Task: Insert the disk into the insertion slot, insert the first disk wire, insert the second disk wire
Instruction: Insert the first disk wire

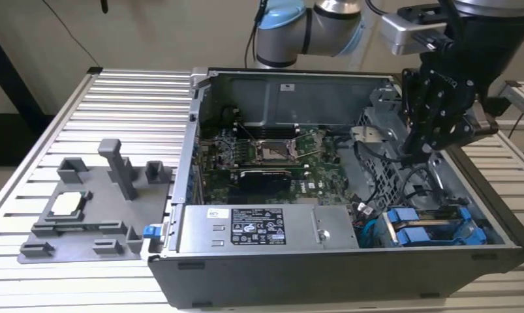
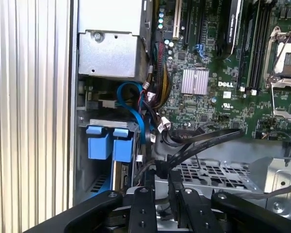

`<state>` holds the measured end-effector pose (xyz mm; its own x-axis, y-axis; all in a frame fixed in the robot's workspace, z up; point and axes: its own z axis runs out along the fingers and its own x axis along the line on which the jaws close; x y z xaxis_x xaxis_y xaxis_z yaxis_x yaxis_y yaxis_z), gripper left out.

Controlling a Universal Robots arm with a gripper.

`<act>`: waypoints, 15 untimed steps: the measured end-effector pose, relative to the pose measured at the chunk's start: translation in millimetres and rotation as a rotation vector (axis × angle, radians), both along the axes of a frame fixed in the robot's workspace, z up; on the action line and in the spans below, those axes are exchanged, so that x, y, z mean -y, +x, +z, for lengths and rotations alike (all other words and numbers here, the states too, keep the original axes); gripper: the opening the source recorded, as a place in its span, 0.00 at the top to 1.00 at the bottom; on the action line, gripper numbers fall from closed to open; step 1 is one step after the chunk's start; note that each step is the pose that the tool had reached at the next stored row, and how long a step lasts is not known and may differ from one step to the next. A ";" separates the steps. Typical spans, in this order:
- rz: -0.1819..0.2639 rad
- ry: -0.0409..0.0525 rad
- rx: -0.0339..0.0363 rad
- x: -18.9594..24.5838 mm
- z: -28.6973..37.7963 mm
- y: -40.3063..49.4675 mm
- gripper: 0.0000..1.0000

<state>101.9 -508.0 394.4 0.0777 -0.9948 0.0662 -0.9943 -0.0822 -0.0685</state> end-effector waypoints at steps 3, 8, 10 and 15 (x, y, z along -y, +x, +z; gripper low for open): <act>0.017 -0.0037 0.0000 -0.8 0.0 -3.1 0.73; 0.053 -0.0092 0.0000 -1.5 -0.8 -7.5 0.73; 0.068 -0.0098 0.0001 -2.1 -1.9 -8.8 0.73; 0.105 -0.0128 0.0003 -3.0 -4.9 -11.9 0.73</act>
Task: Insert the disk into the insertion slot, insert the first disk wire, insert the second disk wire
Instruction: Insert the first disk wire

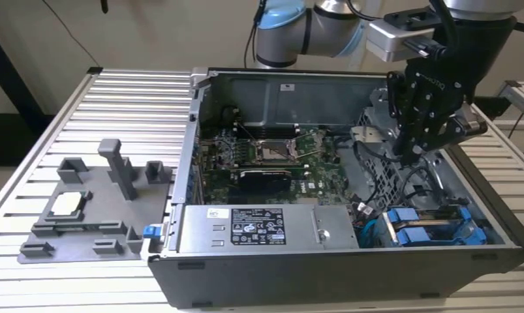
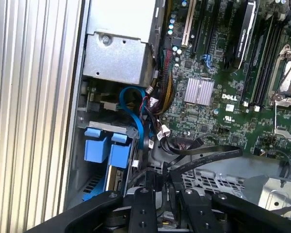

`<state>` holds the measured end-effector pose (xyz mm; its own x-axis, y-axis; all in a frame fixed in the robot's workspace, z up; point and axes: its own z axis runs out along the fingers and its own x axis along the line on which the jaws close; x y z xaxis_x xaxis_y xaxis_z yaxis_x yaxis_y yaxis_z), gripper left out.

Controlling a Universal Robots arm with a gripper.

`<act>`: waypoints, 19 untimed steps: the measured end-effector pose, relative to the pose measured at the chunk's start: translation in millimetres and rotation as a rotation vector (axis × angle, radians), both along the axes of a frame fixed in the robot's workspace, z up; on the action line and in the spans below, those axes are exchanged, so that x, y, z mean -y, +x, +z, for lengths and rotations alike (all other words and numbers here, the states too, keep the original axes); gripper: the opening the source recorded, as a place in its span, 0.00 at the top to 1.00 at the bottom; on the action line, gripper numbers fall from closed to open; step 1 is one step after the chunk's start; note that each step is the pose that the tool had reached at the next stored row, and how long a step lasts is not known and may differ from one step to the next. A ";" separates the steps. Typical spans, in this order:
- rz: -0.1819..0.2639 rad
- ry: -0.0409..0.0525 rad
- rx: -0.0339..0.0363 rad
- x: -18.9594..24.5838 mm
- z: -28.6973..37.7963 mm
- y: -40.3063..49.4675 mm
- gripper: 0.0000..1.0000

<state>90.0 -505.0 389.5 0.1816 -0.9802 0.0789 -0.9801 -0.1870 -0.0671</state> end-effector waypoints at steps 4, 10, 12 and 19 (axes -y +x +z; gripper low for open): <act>0.004 -0.0047 0.0051 0.0 -1.8 -2.1 0.73; 0.004 -0.0054 0.0116 0.0 -2.3 -2.9 0.76; 0.004 -0.0053 0.0116 0.0 -2.4 -2.9 0.82; 0.004 -0.0057 0.0116 0.3 -2.3 -3.0 0.84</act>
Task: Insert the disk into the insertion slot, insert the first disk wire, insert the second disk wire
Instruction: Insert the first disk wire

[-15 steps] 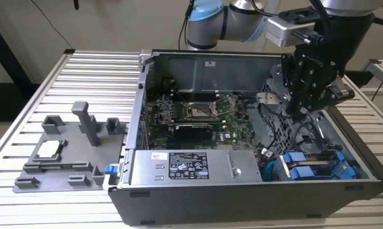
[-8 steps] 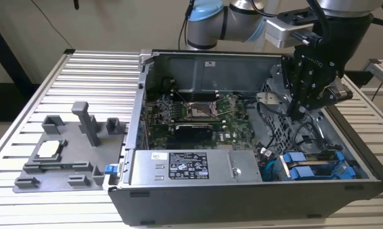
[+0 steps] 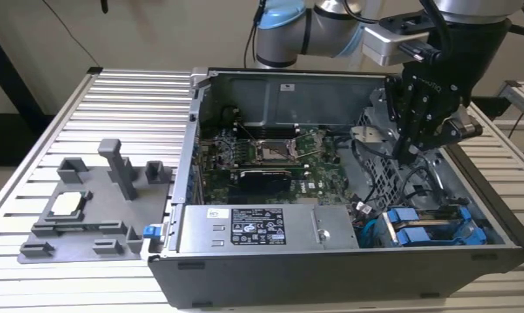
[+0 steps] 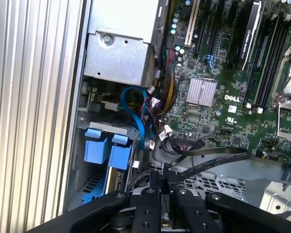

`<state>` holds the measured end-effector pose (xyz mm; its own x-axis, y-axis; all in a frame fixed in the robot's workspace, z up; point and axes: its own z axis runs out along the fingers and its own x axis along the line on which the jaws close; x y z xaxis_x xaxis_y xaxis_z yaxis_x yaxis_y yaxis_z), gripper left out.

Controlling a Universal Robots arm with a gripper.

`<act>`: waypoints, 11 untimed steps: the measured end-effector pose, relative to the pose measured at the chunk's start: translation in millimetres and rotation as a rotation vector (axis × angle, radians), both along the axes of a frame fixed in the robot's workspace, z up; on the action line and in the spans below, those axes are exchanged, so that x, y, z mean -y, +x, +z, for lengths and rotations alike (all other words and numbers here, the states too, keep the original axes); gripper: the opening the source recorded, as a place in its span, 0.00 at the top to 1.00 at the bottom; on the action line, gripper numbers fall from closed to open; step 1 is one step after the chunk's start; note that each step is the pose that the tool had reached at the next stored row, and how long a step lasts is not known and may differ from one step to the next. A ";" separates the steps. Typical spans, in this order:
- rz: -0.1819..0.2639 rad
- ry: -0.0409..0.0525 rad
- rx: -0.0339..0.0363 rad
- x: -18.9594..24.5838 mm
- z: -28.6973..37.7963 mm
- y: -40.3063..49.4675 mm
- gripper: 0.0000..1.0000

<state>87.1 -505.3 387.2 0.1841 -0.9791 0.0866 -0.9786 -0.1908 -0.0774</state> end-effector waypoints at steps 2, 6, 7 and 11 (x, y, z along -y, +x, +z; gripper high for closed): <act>0.000 -0.0001 -0.0001 1.3 0.0 0.2 0.84; 0.000 0.0001 -0.0052 9.1 -0.4 3.3 0.84; 0.000 0.0001 -0.0067 11.2 -0.5 4.3 0.84; 0.000 0.0000 -0.0125 19.8 -1.0 8.6 0.84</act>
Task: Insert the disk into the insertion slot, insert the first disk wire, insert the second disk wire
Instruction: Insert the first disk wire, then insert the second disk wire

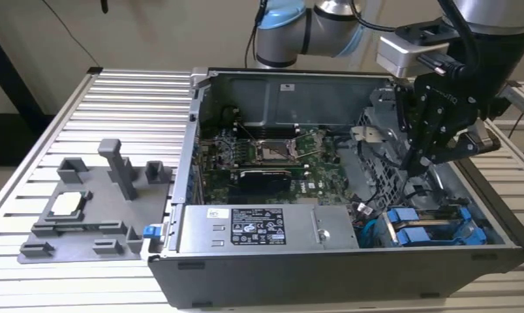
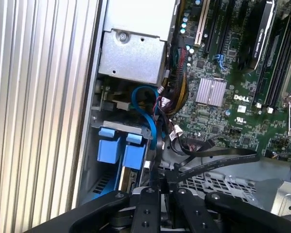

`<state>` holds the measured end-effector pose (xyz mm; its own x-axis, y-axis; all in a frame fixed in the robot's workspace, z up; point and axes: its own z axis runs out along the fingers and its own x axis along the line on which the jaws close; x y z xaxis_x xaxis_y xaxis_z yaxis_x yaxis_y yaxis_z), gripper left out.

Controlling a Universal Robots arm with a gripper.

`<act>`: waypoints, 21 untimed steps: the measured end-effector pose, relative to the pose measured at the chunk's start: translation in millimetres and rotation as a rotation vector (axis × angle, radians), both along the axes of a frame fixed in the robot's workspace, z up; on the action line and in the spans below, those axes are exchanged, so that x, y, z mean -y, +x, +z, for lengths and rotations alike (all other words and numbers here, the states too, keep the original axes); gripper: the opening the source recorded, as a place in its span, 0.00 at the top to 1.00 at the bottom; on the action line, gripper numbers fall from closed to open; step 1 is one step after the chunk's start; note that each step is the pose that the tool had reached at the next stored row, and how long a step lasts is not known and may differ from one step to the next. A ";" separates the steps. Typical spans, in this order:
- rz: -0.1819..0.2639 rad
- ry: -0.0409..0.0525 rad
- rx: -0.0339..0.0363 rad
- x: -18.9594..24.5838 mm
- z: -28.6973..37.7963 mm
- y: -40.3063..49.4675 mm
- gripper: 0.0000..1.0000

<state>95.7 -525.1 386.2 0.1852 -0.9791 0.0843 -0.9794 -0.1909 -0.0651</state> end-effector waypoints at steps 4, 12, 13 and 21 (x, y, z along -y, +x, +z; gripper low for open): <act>0.000 0.0002 -0.0051 8.1 -0.6 4.5 0.84; 0.000 0.0018 -0.0164 23.4 -2.0 16.6 0.84; 0.000 0.0021 -0.0179 25.2 -2.1 18.3 0.84; 0.000 0.0042 -0.0298 40.0 -3.0 31.1 0.84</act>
<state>126.8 -565.1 383.1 0.1875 -0.9794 0.0747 -0.9810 -0.1906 -0.0367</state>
